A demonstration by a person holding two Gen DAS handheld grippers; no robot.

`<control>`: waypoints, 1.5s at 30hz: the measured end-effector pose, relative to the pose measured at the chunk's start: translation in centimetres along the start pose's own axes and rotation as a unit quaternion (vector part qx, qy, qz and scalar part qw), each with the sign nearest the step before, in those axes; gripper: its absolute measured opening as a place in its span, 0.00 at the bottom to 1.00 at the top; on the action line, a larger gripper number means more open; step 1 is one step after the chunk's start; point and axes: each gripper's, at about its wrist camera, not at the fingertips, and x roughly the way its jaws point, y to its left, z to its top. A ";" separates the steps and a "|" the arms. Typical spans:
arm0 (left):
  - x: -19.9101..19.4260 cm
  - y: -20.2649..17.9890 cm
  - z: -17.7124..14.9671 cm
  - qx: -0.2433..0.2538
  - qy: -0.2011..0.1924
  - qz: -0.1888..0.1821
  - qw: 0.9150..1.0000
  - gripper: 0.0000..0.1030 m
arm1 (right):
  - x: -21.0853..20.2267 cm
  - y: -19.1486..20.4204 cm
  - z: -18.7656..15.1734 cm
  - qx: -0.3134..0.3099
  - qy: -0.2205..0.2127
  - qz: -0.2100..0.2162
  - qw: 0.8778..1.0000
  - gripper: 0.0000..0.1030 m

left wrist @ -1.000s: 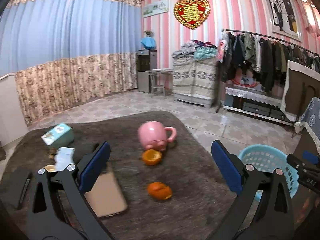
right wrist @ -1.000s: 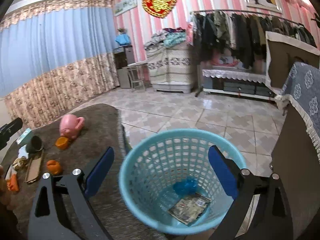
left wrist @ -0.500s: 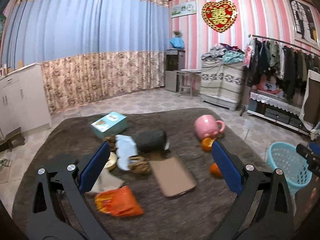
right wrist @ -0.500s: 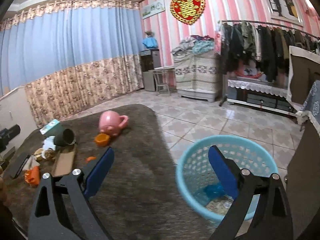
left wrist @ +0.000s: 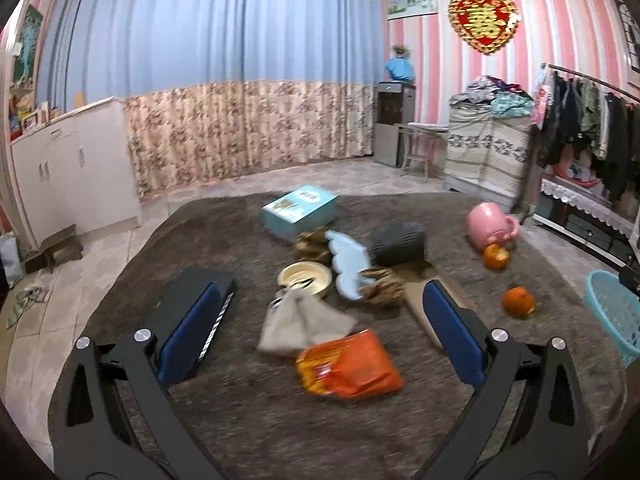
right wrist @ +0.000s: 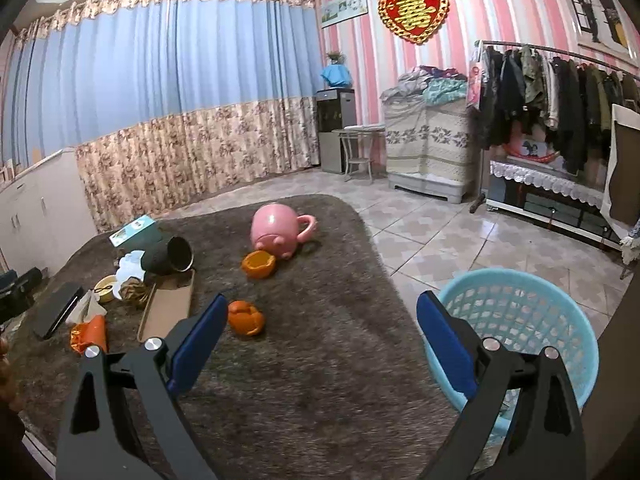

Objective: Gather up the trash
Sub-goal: 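Move both tools back over the rug toward the orange peels, then grasp an orange peel with the right tool while the left tool grasps the orange bag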

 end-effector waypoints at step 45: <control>4.3 -0.6 -2.4 0.014 0.073 -0.116 0.991 0.15 | 11.9 6.8 -2.9 -0.043 0.146 0.038 0.988 0.76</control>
